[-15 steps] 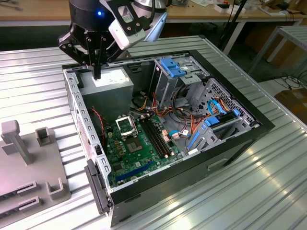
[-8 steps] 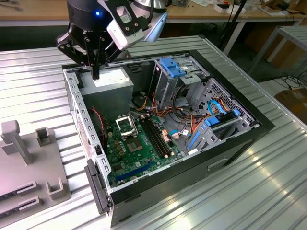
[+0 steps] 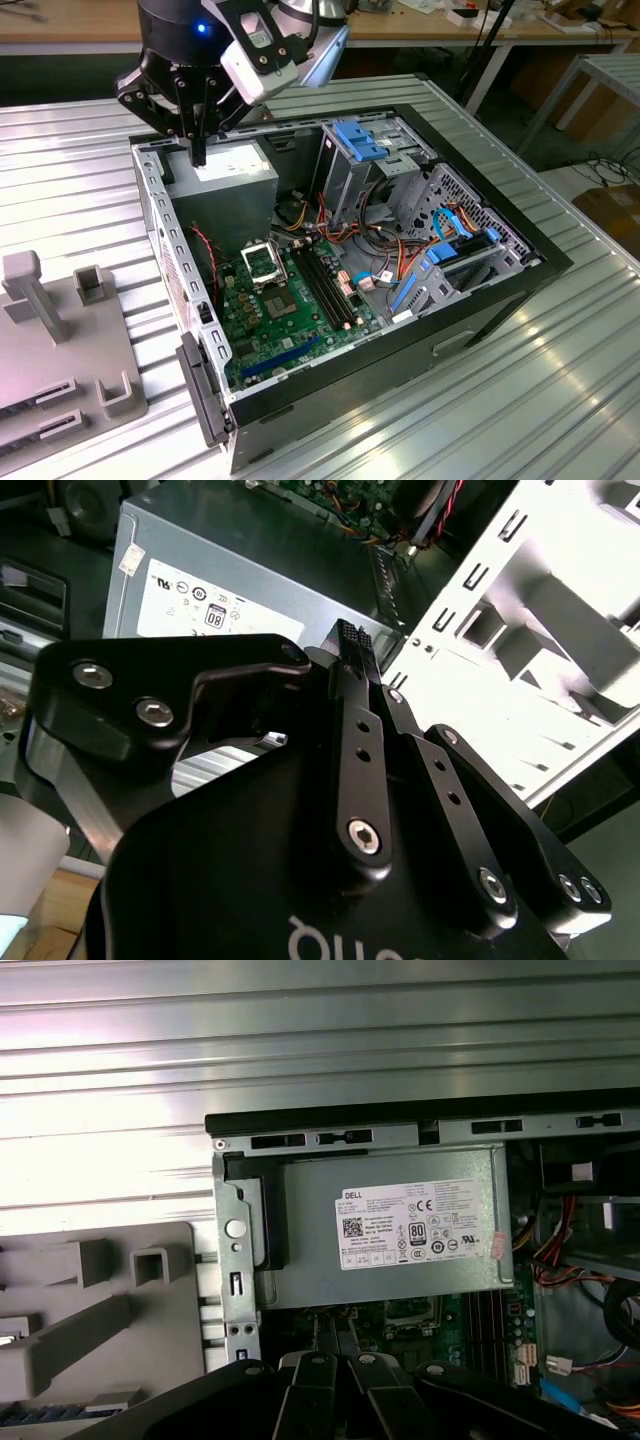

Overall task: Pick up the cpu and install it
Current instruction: 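Reach for the cpu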

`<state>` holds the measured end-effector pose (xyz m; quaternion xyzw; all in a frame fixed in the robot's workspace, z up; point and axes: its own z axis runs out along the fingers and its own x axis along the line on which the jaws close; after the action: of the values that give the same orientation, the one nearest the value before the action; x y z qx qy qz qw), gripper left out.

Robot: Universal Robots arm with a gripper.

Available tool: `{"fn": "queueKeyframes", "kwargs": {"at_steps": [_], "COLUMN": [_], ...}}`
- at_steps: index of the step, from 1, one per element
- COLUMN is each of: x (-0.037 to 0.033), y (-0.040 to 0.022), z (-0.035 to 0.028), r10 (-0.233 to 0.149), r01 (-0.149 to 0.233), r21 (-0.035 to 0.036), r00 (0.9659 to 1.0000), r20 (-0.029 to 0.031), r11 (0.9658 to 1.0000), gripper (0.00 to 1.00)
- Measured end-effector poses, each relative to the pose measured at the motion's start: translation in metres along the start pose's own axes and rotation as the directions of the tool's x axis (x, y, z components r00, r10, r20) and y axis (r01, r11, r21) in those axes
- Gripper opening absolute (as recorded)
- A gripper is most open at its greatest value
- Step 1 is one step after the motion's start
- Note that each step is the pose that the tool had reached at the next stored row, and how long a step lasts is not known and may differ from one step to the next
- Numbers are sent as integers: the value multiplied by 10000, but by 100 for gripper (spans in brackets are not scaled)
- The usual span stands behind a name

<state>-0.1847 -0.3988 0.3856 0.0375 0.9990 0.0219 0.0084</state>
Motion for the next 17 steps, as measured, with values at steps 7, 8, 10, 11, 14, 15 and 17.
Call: {"fn": "queueKeyframes", "kwargs": {"at_steps": [7, 8, 10, 11, 14, 15, 17], "x": [16, 18, 23, 27, 37, 40, 48], "y": [-1, -1, -2, -2, -3, -3, -4], "z": [0, -1, 0, 0, -1, 0, 0], "r10": [0, 0, 1, 0, 0, 0, 0], "r01": [0, 0, -1, 0, 0, 0, 0], "r21": [0, 1, 0, 0, 0, 0, 0], "r00": [10000, 10000, 10000, 10000, 10000, 10000, 10000], "r20": [0, 0, 0, 0, 0, 1, 1], "r11": [10000, 10000, 10000, 10000, 10000, 10000, 10000], "gripper": [11, 11, 11, 11, 11, 11, 11]}}
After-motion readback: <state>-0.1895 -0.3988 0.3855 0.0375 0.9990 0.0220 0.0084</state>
